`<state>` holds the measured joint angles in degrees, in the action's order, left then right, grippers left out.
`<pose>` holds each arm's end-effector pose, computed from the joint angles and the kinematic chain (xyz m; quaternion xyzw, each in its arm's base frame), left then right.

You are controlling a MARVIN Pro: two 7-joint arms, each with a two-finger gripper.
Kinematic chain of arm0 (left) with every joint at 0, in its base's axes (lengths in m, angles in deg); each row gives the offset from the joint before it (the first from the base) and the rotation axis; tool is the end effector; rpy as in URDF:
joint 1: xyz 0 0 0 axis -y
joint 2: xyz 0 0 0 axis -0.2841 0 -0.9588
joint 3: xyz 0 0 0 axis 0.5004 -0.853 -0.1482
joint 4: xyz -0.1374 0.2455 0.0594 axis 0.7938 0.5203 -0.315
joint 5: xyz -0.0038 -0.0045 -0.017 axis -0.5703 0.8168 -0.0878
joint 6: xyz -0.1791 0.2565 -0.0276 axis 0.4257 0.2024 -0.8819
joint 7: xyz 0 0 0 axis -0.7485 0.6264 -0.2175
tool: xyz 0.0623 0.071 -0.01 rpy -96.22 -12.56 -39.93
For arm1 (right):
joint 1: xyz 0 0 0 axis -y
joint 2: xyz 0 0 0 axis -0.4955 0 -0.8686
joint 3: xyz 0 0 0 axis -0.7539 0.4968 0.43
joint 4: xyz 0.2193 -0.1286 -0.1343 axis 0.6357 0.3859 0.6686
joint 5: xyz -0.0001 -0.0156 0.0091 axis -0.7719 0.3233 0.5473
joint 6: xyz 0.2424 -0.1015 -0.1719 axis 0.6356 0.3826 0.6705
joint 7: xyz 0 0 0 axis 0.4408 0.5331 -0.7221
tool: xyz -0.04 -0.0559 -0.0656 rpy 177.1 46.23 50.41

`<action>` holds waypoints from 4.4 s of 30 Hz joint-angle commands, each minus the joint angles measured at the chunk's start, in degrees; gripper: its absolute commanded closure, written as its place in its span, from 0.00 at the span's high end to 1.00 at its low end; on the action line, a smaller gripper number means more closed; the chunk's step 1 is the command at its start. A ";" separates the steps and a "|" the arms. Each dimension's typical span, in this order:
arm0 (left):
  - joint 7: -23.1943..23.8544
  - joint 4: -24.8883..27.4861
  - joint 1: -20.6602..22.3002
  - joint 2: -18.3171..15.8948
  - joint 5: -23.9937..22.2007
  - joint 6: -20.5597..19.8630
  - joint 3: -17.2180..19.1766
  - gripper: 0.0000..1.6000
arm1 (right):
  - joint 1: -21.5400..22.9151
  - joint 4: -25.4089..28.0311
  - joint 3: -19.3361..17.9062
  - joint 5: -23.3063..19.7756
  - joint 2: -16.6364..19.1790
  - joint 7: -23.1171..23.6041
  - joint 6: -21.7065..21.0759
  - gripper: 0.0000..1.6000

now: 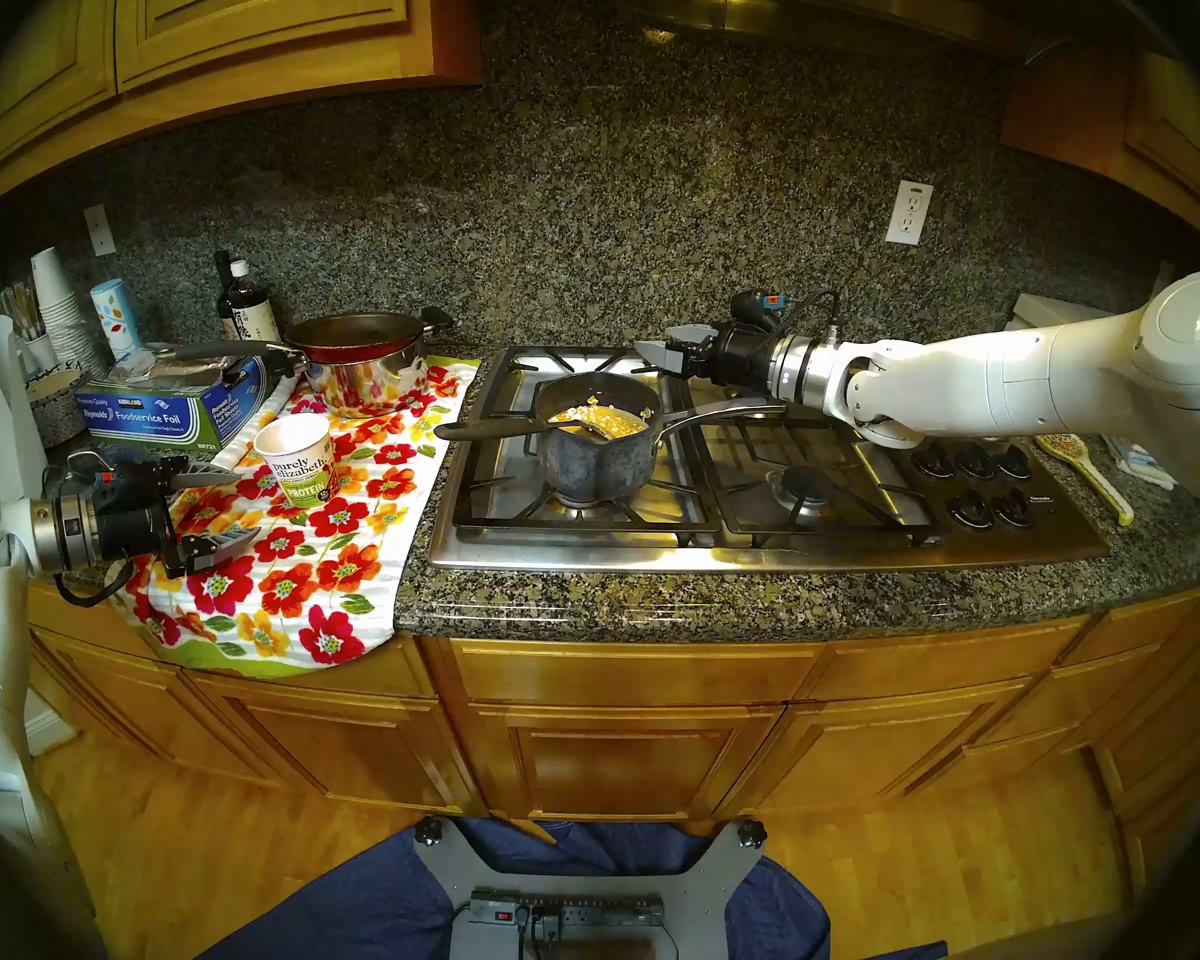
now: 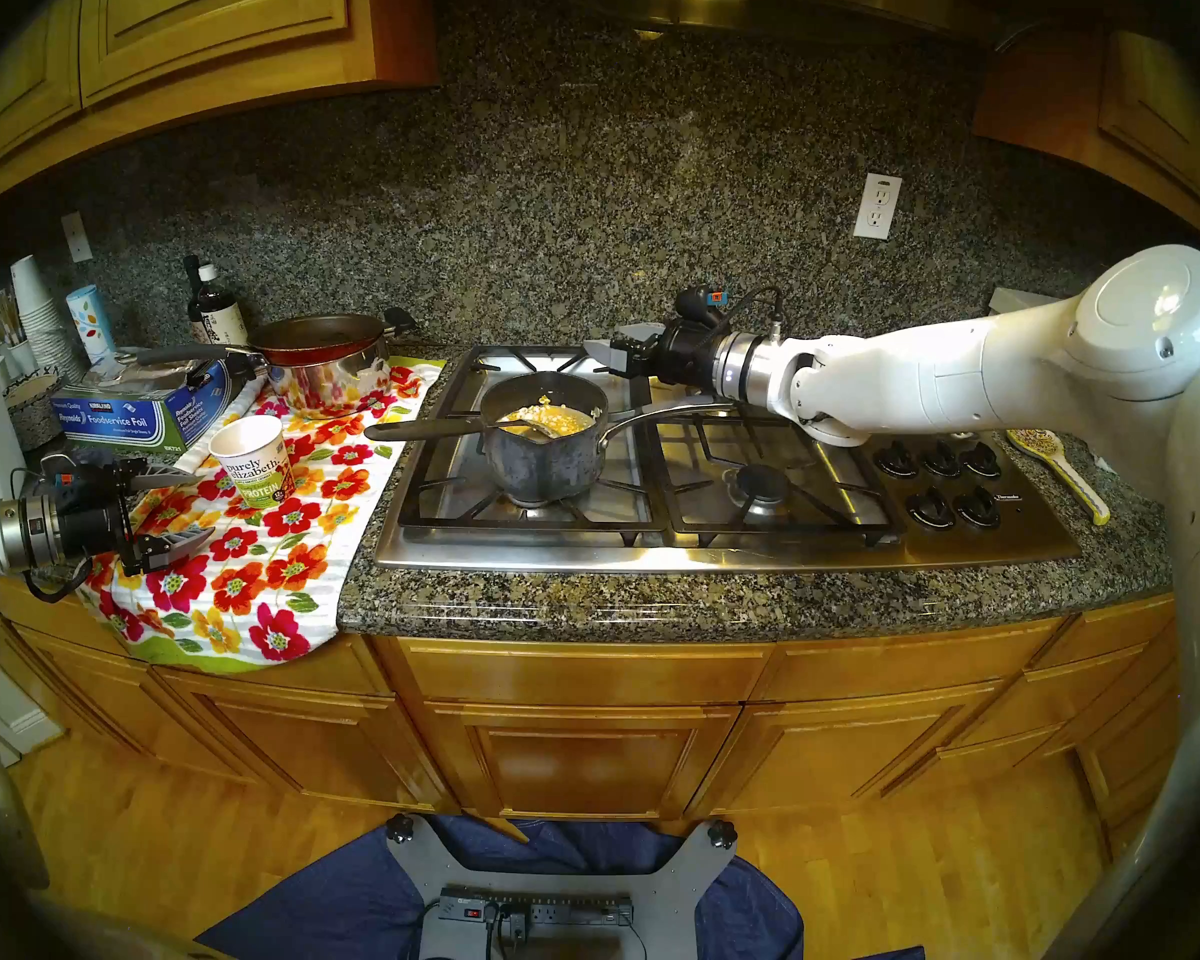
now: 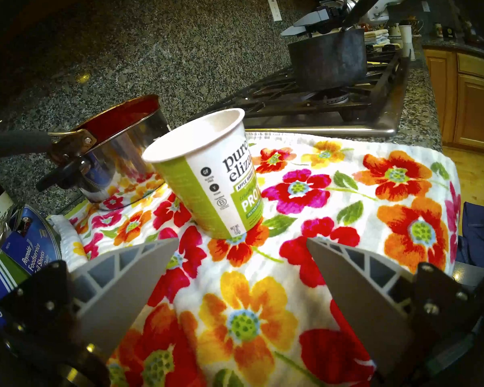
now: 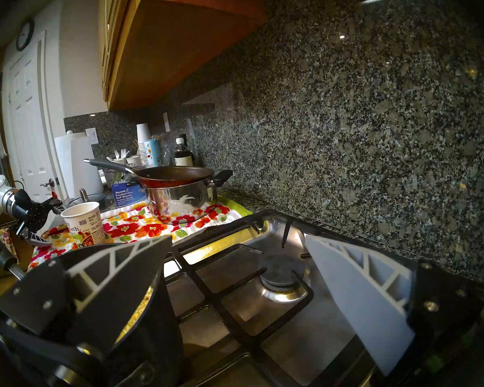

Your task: Pour oats into pot and stir with a spoon

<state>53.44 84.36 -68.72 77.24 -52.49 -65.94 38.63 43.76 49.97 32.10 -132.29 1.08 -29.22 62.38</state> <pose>0.3338 0.3523 -0.1874 0.7079 -0.4286 0.5527 0.0981 0.5642 -0.0254 -0.1321 -0.6687 -0.3031 -0.5888 0.3381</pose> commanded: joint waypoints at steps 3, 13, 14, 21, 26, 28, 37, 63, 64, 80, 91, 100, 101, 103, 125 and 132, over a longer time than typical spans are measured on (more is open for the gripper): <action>-0.02 -1.64 3.23 -1.07 -2.32 -2.94 -0.05 1.00 | 1.71 -0.33 -0.92 -0.19 -0.15 0.13 0.15 1.00; -0.02 -8.06 8.37 -1.94 -4.87 -6.33 -2.69 1.00 | 1.68 -0.36 -0.90 -0.21 -0.17 0.14 0.17 1.00; -0.02 -8.53 8.69 -1.97 -4.92 -5.78 -2.90 1.00 | 1.68 -0.37 -0.90 -0.21 -0.17 0.14 0.18 1.00; -0.02 -10.30 9.80 -2.35 -6.05 -3.99 -3.98 1.00 | 1.67 -0.37 -0.89 -0.23 -0.18 0.15 0.18 1.00; -0.02 -10.39 10.00 -2.63 -7.20 -3.37 -4.82 1.00 | 1.68 -0.37 -0.89 -0.24 -0.18 0.16 0.18 1.00; -0.02 -10.50 10.16 -2.66 -7.64 -3.20 -5.15 1.00 | 1.69 -0.37 -0.88 -0.25 -0.18 0.16 0.18 1.00; -0.02 -10.06 10.22 -2.96 -9.44 -3.38 -6.62 1.00 | 1.70 -0.36 -0.87 -0.26 -0.18 0.17 0.17 1.00; -0.02 -12.46 14.65 -2.14 -9.25 -0.68 -11.65 1.00 | 1.72 -0.36 -0.83 -0.31 -0.20 0.19 0.18 1.00; -0.02 -12.60 14.80 -2.10 -9.21 -0.54 -11.83 1.00 | 1.72 -0.36 -0.83 -0.31 -0.20 0.19 0.18 1.00; -0.64 -15.39 17.30 -1.78 -8.38 2.03 -13.85 1.00 | 1.73 -0.37 -0.81 -0.34 -0.21 0.21 0.18 1.00; -2.32 -19.40 20.98 -0.98 -6.88 4.51 -17.02 1.00 | 1.72 -0.38 -0.79 -0.36 -0.23 0.22 0.19 1.00; -2.85 -20.87 23.01 -0.53 -6.70 5.18 -19.03 1.00 | 1.71 -0.39 -0.78 -0.38 -0.24 0.22 0.20 1.00; -2.87 -21.06 23.22 -0.54 -6.71 5.27 -19.25 1.00 | 1.71 -0.39 -0.78 -0.38 -0.24 0.23 0.20 1.00; -2.93 -21.50 23.72 -0.56 -6.70 5.33 -19.74 1.00 | 1.71 -0.39 -0.78 -0.38 -0.24 0.23 0.20 1.00; -2.94 -22.53 25.15 -0.16 -6.31 5.69 -21.82 0.67 | 1.74 -0.38 -0.75 -0.41 -0.24 0.24 0.20 1.00; -2.70 -21.56 24.60 -0.53 -5.95 6.68 -21.80 0.65 | 1.74 -0.38 -0.75 -0.42 -0.25 0.24 0.20 1.00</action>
<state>50.25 60.84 -45.79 77.32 -57.89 -60.02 16.35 43.73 49.93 32.19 -132.62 0.94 -29.13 62.39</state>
